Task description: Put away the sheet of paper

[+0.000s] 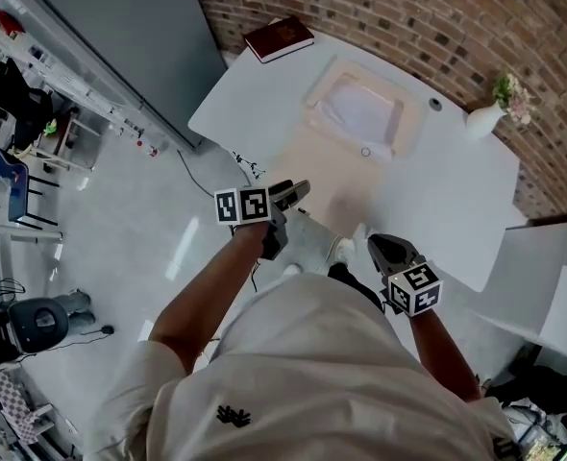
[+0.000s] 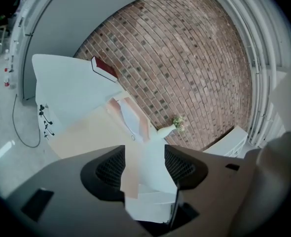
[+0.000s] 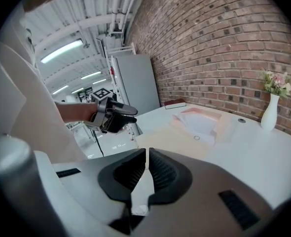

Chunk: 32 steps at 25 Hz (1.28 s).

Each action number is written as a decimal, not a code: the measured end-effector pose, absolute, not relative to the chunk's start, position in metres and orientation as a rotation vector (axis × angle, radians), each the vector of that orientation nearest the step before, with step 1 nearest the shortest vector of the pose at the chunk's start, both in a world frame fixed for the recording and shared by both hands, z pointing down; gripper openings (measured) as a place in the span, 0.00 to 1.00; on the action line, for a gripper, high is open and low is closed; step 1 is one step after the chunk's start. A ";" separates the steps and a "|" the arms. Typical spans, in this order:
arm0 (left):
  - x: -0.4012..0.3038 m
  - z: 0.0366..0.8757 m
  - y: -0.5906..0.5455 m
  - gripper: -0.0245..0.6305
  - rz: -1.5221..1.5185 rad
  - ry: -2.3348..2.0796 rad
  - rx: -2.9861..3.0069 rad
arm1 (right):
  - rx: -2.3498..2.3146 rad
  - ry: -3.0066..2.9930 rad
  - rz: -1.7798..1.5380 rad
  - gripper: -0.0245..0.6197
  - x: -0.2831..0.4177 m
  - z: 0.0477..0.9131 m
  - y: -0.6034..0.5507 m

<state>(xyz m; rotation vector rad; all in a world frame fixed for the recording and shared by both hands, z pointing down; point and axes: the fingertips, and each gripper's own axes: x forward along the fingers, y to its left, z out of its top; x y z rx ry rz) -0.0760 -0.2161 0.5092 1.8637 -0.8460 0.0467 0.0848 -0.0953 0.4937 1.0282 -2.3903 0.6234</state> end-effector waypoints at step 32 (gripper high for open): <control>-0.121 0.493 -0.062 0.08 0.093 -0.551 2.072 | 1.157 -2.346 0.603 0.09 0.021 0.484 0.005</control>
